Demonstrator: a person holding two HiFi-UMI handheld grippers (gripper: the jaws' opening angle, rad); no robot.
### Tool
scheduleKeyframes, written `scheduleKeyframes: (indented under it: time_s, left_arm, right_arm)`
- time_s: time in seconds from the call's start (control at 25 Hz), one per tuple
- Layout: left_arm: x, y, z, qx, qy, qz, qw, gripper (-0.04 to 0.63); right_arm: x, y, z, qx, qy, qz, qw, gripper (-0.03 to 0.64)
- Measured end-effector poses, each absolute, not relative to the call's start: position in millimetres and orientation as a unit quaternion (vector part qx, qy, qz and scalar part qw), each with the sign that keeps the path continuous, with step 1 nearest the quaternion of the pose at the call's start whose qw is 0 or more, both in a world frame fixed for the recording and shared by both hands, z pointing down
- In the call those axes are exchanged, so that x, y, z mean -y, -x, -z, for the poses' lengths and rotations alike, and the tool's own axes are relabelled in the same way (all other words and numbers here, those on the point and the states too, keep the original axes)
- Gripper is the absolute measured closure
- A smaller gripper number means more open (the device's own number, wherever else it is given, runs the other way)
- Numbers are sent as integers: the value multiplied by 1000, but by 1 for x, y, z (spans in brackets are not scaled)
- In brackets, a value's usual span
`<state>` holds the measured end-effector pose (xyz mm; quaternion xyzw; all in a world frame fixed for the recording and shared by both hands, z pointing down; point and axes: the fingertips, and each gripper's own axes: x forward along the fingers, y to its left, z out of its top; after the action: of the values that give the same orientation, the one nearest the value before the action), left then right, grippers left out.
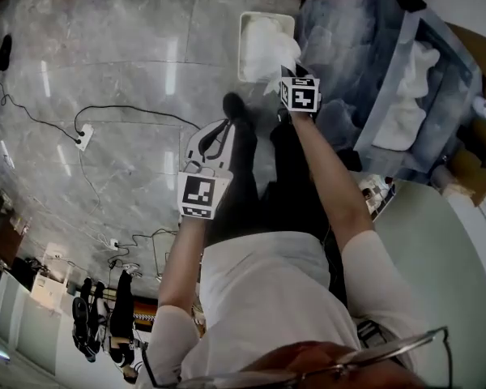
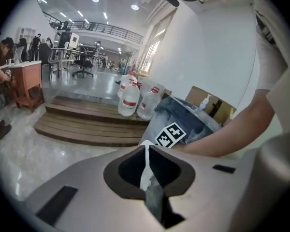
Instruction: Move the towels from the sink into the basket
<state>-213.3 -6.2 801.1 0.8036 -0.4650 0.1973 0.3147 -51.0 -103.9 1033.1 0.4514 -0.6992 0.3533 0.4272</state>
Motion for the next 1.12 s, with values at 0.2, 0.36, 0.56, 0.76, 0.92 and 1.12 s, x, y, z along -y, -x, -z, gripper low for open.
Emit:
scheduleKeyframes:
  time_s: [0.2,0.36,0.56,0.76,0.92,1.12]
  left_arm:
    - [-3,209,-853,455,-799,-204,336,571]
    - [-11,213,-865,449,-797,-217,340,571]
    - [-11,215,-831,450,-801,-224,326,571]
    - [-8,211,-766,450,-802,-209,333,571]
    - [-12,189,-711,440,-811,-195,334,571]
    - [3,162,-648,430,-829,-181,307,571]
  right_arm:
    - [101,35,-1126,664,-453,-360,474,472]
    - [93,41,-1127,664,-437,-372,478,397]
    - [83,47,-1067,689,-425,-368,458,393]
    - [73,59,-965,723,-407,-361,426,483]
    - [64,49,-860,752,-407,-345,387,540]
    - [69,20,-742,789,-423,-299,330,601]
